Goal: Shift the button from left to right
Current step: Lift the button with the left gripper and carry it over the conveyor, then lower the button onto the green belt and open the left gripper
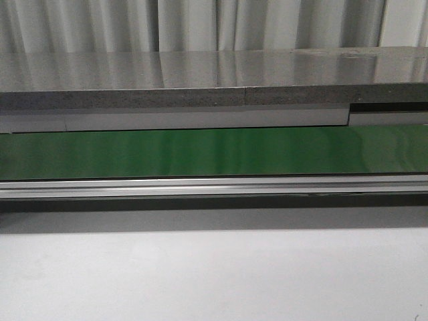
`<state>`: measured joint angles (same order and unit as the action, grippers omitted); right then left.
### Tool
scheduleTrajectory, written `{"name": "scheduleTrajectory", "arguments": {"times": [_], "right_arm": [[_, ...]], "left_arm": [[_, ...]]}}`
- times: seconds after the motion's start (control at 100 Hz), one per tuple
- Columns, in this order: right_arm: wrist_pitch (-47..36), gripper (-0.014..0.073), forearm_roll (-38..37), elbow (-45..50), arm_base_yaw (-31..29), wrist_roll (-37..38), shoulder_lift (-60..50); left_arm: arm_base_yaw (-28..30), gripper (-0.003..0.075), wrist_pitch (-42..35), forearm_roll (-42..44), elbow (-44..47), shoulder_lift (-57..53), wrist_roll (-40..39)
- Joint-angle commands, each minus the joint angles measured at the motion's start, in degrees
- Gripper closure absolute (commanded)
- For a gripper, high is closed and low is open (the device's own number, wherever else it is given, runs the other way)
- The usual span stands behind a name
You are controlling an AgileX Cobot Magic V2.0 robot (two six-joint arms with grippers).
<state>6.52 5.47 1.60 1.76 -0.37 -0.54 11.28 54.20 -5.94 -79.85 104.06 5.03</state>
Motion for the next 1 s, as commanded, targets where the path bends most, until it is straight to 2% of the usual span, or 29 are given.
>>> {"name": "scheduleTrajectory", "arguments": {"times": [0.0,0.11,0.18,0.27,0.44,0.51,0.58,0.99], "right_arm": [[-4.7,0.0661,-0.5,-1.1,-0.2,-0.1,-0.9],[-4.7,0.0661,-0.5,-1.1,-0.2,-0.1,-0.9],[-4.7,0.0661,-0.5,-1.1,-0.2,-0.1,-0.9],[-4.7,0.0661,-0.5,-1.1,-0.2,-0.1,-0.9],[-4.7,0.0661,-0.5,-1.1,-0.2,-0.1,-0.9],[-4.7,0.0661,-0.5,-1.1,-0.2,-0.1,-0.9],[-4.7,0.0661,-0.5,-1.1,-0.2,-0.1,-0.9],[-4.7,0.0661,-0.5,-1.1,-0.2,-0.1,-0.9]], "left_arm": [[-1.3,0.0738,-1.0,-0.1,-1.7,-2.7,-0.1],[-1.7,0.0722,-1.0,0.0,-1.7,-2.5,-0.1],[-1.7,0.0664,-1.0,0.0,-1.7,-2.4,-0.1],[-1.7,0.0535,-1.0,0.0,-1.7,-2.1,-0.1],[-1.7,0.0213,0.3,0.0,-1.7,-2.0,0.4],[-1.7,0.0134,0.3,-0.2,-1.7,-2.0,0.4],[-1.7,0.0110,0.5,-0.6,-1.7,-2.0,0.4],[-4.3,0.0111,-0.4,-1.3,-1.2,-8.5,0.4]]}}
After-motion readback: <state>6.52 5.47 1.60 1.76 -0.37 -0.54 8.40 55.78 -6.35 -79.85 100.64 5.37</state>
